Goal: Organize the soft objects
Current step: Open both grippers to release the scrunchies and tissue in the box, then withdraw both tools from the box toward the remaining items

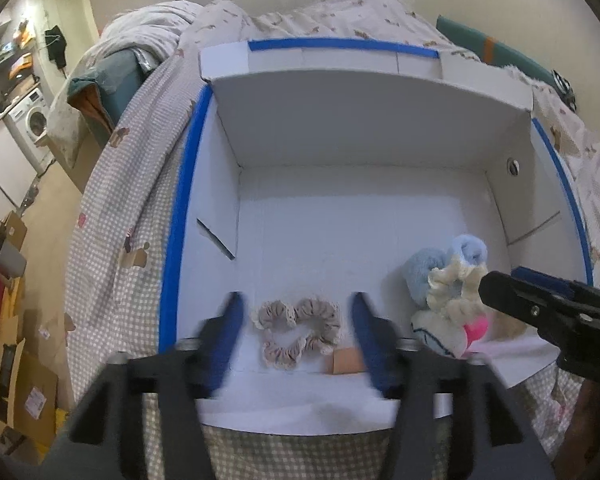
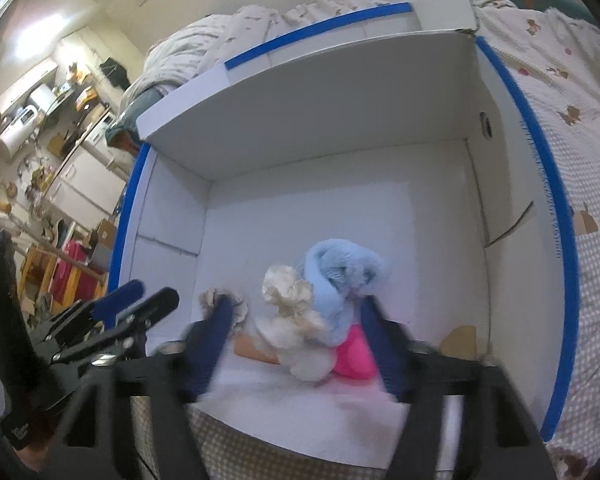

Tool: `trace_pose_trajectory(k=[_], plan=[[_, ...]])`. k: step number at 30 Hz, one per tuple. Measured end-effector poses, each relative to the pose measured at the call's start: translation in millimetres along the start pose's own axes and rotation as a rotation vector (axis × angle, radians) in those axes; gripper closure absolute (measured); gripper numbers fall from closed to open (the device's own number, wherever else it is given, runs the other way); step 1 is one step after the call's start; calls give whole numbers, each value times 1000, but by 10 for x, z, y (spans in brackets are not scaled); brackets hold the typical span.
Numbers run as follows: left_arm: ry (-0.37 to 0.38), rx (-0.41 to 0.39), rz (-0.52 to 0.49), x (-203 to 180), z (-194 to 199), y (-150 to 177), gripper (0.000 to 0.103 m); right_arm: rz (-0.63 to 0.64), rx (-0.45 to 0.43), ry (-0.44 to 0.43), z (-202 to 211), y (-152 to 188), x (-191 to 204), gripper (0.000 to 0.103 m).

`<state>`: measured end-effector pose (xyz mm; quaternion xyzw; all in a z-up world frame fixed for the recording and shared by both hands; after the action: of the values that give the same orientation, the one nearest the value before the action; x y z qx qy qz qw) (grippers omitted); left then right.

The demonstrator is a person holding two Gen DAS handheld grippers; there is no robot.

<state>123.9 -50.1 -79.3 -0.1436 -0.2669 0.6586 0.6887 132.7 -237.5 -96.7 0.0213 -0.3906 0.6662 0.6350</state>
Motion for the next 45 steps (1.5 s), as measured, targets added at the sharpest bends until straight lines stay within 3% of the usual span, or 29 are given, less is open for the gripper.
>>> trace_pose_trajectory(k=[4, 14, 23, 28, 45], plan=[[5, -37, 23, 29, 72, -20, 40, -29, -6, 32, 8, -1, -69, 26], [-3, -30, 18, 15, 57, -30, 40, -43, -2, 7, 42, -10, -77, 26], [-20, -72, 27, 136, 254, 26, 40, -42, -28, -3, 217, 34, -66, 26], [-15, -57, 18, 163, 295, 81, 40, -64, -27, 8, 304, 110, -119, 26], [-72, -50, 42, 511, 551, 485, 40, 52, -21, -3, 666, 583, 117, 26]])
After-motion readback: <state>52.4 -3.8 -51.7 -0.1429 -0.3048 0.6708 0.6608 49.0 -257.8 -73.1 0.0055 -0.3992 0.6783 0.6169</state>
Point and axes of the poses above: each gripper's, at about its wrist camera, not at the fingertips, and z roughly against the way its jaws point, x to its left, y to its underside, the point moved 3 cm from there along -z, roughly the way its jaws point, and after that the axes turned 9 degrees about -y, right-handed, at the moved point
